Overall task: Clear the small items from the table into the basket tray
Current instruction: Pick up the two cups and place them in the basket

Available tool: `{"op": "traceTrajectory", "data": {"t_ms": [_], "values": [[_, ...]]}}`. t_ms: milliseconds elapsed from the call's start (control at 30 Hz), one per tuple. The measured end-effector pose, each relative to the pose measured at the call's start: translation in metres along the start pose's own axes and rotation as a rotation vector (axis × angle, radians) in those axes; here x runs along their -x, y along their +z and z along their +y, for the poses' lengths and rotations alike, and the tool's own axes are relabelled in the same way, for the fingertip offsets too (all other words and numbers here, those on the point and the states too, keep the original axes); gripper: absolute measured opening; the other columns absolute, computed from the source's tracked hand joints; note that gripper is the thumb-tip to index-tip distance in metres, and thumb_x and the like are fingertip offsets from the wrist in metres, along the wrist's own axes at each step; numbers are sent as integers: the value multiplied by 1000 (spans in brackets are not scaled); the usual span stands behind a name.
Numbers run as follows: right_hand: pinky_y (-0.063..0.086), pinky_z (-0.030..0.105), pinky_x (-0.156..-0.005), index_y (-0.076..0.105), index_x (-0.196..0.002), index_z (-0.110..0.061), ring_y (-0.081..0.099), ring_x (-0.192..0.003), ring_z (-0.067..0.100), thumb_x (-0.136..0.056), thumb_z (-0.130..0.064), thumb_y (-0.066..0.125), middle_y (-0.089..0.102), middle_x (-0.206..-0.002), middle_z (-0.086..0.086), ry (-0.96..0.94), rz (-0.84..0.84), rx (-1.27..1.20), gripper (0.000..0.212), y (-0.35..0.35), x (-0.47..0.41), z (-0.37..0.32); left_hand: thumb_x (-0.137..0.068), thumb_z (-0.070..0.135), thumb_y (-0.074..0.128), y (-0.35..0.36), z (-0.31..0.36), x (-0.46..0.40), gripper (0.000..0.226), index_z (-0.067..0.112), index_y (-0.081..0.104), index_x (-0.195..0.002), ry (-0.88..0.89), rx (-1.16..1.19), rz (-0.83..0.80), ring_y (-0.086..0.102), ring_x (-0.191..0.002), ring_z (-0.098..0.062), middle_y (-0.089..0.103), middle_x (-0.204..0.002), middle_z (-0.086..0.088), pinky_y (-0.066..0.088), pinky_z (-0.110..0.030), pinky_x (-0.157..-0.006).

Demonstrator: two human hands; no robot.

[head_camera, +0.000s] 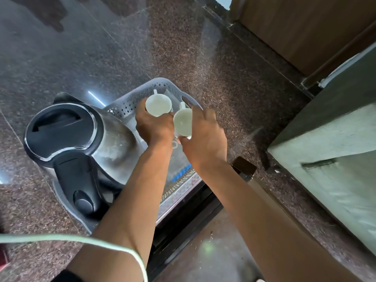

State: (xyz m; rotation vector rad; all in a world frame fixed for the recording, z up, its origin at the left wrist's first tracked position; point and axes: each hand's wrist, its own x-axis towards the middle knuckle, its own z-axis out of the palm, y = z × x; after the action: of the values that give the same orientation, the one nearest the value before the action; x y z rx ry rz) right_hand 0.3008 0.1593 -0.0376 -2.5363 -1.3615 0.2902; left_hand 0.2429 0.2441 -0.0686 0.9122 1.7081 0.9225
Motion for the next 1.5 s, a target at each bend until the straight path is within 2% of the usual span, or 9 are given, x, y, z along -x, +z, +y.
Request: {"op": "traceTrajectory", "data": {"t_ms": [600,700,733,800,867,933,1033,1300,1500], "values": [[61,43,-74,42,-149,-13,75,-97,34,-87,-31,84,48,-136,12,-24,17,73,78,15,1,-6,-94,-5,38,-2,4,4,59,9,63,-145,-76,173,-82,65,-133,-37,70,-143,-17,56,-47,-112],[61,41,-74,39,-152,-13,75,-98,32,-86,-35,85,48,-135,13,-36,31,70,83,16,2,-6,-88,-5,45,-6,8,9,55,2,61,-140,-73,193,-121,69,-101,-33,74,-128,-17,61,-17,-73],[61,42,-76,36,-153,-14,75,-100,32,-86,-36,85,48,-136,13,-41,32,65,85,15,2,-5,-86,-2,50,-8,9,12,51,-2,60,-136,-54,200,-131,65,-94,-32,74,-120,-15,57,-17,-64],[61,42,-81,30,-156,-16,74,-105,32,-85,-39,85,47,-138,12,-47,28,38,93,13,6,-3,-89,3,56,-10,16,19,55,-6,52,-143,-36,231,-145,66,-117,-40,69,-140,-19,60,-27,-83],[60,41,-81,27,-158,-17,73,-107,31,-84,-41,86,46,-140,11,-38,43,-4,97,6,13,-1,-99,6,58,-13,24,29,63,4,43,-160,-11,266,-128,59,-137,-28,51,-165,-11,53,-11,-89],[59,42,-85,26,-159,-17,71,-113,31,-85,-41,85,46,-143,9,-30,67,-49,97,-4,22,3,-102,9,59,-17,30,45,68,18,39,-167,89,264,-111,52,-139,-10,44,-169,3,44,-1,-97],[55,41,-97,27,-160,-16,62,-126,29,-87,-39,82,45,-147,9,-20,111,-125,95,-25,42,11,-101,13,60,-29,30,80,69,18,38,-166,296,213,-161,38,-156,-9,40,-171,5,32,-30,-130],[45,42,-109,45,-155,-12,56,-131,30,-91,-36,73,59,-143,10,149,308,-339,74,-78,140,62,-100,3,58,-57,-17,179,57,-1,47,-156,691,66,-392,43,-156,-20,51,-161,-10,32,-45,-130],[46,40,-113,48,-154,-19,56,-133,23,-95,-36,71,60,-144,1,352,334,-384,66,-98,238,139,-104,-2,54,-62,-65,265,43,-1,54,-147,721,89,-719,56,-146,-29,60,-151,-15,42,-54,-125]]}}
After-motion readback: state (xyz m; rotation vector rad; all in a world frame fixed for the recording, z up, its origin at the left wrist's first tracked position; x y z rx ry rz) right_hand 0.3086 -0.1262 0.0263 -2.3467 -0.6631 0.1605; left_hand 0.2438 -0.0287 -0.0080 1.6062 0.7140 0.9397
